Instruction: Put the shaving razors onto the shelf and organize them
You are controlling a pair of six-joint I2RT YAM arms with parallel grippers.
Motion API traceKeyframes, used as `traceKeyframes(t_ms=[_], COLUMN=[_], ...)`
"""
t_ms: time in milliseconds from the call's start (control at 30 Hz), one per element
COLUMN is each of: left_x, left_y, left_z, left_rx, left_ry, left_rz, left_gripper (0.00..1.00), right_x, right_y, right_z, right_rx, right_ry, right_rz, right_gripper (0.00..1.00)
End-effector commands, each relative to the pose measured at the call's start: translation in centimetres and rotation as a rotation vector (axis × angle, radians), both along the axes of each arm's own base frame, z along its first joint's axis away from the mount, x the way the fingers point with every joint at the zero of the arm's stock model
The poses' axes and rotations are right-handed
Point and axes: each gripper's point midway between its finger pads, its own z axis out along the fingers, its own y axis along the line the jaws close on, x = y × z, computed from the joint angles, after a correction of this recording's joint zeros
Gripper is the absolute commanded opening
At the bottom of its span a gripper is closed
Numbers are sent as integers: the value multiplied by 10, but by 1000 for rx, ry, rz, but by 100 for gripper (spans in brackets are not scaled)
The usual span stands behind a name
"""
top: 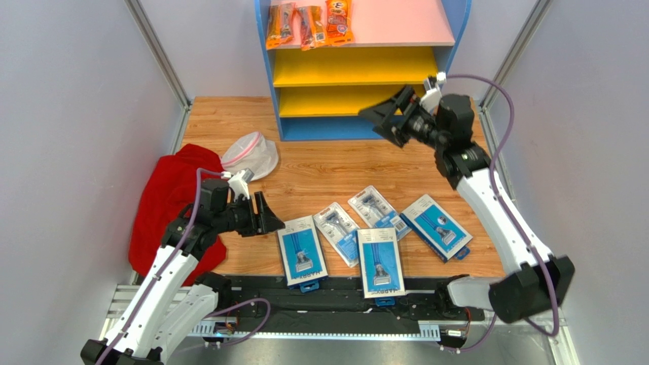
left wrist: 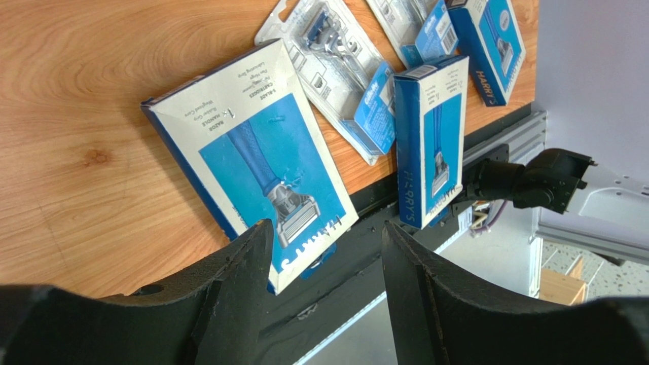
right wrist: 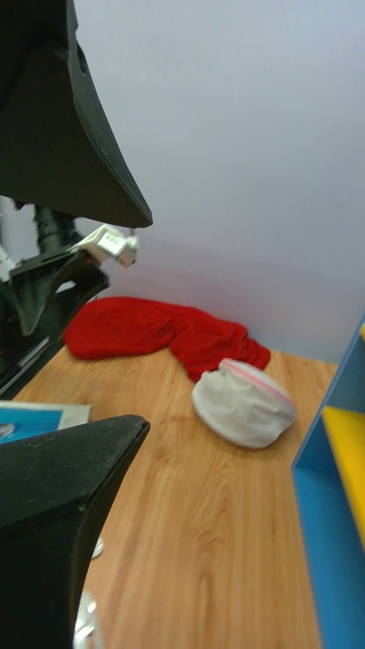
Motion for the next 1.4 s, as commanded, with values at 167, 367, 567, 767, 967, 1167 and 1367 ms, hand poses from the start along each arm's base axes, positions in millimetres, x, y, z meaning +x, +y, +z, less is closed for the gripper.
traceKeyframes(t_ms=[167, 367, 567, 767, 967, 1167, 1367], left_x=[-3, -4, -3, -3, 5, 20, 30], left_y=[-8, -13, -14, -17, -21, -35, -61], left_z=[12, 13, 11, 11, 9, 13, 11], left_rx=[-46, -83, -87, -108, -99, -76, -16], left_ry=[-44, -35, -31, -17, 11, 8, 37], left_rz=[-54, -63, -59, -63, -64, -97, -162], left_gripper=[64, 64, 64, 63, 63, 63, 63], right_x=[-116, -169, -194, -203, -210, -215, -217], right_y=[-44, -74, -86, -87, -87, -90, -91], right_z=[-111, -159, -179, -204, -225, -236, -247], right_rx=[-218, -292, -345, -340, -334, -355, -359], right_ry=[94, 159, 218, 280, 330, 351, 381], right_rz=[19, -43, -44, -36, -30, -34, -36], right_gripper=[100, 100, 100, 100, 100, 100, 100])
